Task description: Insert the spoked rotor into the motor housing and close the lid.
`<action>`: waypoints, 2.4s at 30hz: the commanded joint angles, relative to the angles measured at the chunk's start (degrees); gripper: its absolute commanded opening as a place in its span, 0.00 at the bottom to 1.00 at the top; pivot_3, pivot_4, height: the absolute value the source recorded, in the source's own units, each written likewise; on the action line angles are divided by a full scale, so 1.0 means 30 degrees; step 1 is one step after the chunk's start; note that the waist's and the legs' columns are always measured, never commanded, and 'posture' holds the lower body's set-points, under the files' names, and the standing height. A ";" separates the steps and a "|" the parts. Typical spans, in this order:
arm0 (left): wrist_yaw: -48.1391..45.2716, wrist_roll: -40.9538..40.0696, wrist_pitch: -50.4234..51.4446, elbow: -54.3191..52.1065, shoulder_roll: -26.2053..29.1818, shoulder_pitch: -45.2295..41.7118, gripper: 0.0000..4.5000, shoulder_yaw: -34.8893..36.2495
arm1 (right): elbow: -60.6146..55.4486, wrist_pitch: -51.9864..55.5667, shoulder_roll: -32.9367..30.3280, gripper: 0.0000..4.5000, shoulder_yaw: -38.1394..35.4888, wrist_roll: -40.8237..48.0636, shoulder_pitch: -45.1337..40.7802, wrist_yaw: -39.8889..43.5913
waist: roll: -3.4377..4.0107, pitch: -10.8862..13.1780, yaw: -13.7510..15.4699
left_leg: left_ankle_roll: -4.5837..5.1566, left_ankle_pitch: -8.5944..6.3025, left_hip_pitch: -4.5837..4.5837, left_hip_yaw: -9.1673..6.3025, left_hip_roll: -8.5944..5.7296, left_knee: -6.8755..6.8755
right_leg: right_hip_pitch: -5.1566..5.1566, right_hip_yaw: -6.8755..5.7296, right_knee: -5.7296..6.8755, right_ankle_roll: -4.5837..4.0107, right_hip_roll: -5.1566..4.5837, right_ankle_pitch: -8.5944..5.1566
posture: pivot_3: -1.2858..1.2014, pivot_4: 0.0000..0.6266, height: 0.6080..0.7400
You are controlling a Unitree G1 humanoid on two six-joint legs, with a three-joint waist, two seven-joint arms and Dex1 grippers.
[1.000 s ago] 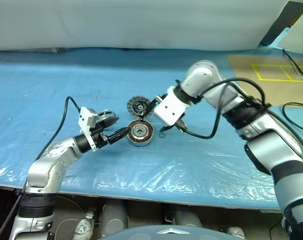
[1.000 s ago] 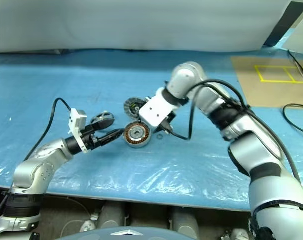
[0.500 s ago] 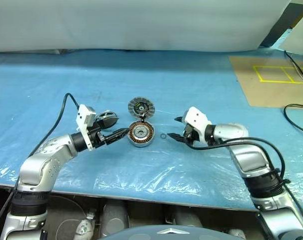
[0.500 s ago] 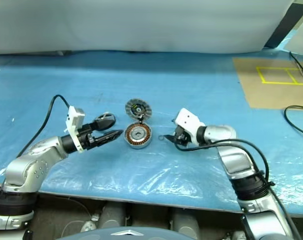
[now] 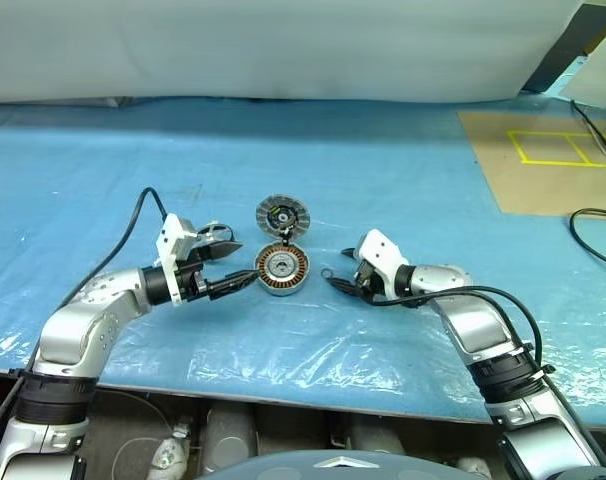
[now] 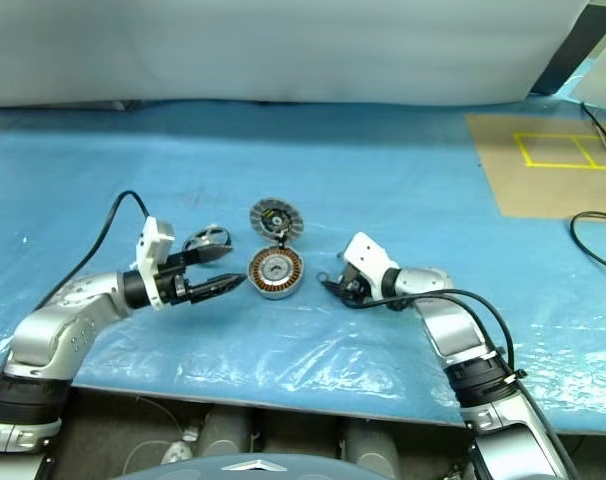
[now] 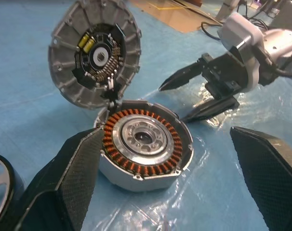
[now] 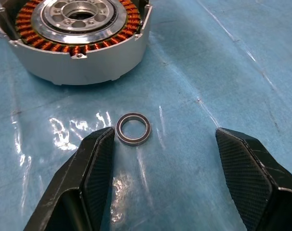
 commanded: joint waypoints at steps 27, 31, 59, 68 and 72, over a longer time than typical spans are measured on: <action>-0.1326 0.1931 -0.3629 0.0041 0.0158 0.1036 0.98 -0.0838 | 0.0863 -0.0470 -0.0826 0.13 0.1659 -0.0374 -0.0552 0.1028 | 0.0000 0.0000 0.0010 | 0.0038 -0.0024 0.0038 0.0007 -0.0005 -0.0014 | 0.0041 0.0002 -0.0011 0.0002 -0.0005 -0.0003 | 0.52 0.24 1.00; -0.1345 0.1930 -0.3690 0.0178 0.0109 0.0932 0.98 -0.0801 | -0.0005 0.0753 -0.0681 0.13 0.0975 0.0633 -0.1036 0.1239 | 0.0000 0.0000 0.0016 | 0.0037 -0.0024 0.0037 0.0007 -0.0008 -0.0028 | 0.0042 0.0002 -0.0025 0.0002 -0.0006 -0.0003 | 0.52 0.24 1.00; 0.0077 0.1508 -0.3166 -0.1577 -0.0025 0.2073 0.98 -0.0330 | 0.5446 -0.1381 0.3141 0.13 0.3251 0.1360 -0.6774 0.3436 | 0.0006 0.0004 -0.0009 | -0.0008 0.0001 -0.0011 0.0019 -0.0006 -0.0090 | -0.0009 -0.0006 -0.0066 0.0007 -0.0003 -0.0008 | 0.52 0.24 1.00; 0.0246 0.1518 -0.3135 -0.1622 -0.0041 0.2200 0.98 -0.0359 | 0.6389 -0.1338 0.3443 0.13 0.3295 0.1267 -0.6885 0.3976 | 0.0006 0.0004 -0.0020 | -0.0008 0.0001 -0.0002 0.0020 0.0000 -0.0088 | -0.0006 -0.0007 -0.0062 0.0007 0.0000 -0.0008 | 0.52 0.24 1.00; 0.0248 0.1496 -0.3093 -0.1679 -0.0044 0.2278 0.98 -0.0396 | 0.6540 -0.1594 0.3406 0.13 0.3416 0.0935 -0.6956 0.4015 | 0.0006 0.0004 -0.0036 | -0.0008 0.0002 -0.0003 0.0019 0.0001 -0.0087 | -0.0007 -0.0007 -0.0062 0.0007 0.0000 -0.0007 | 0.52 0.24 1.00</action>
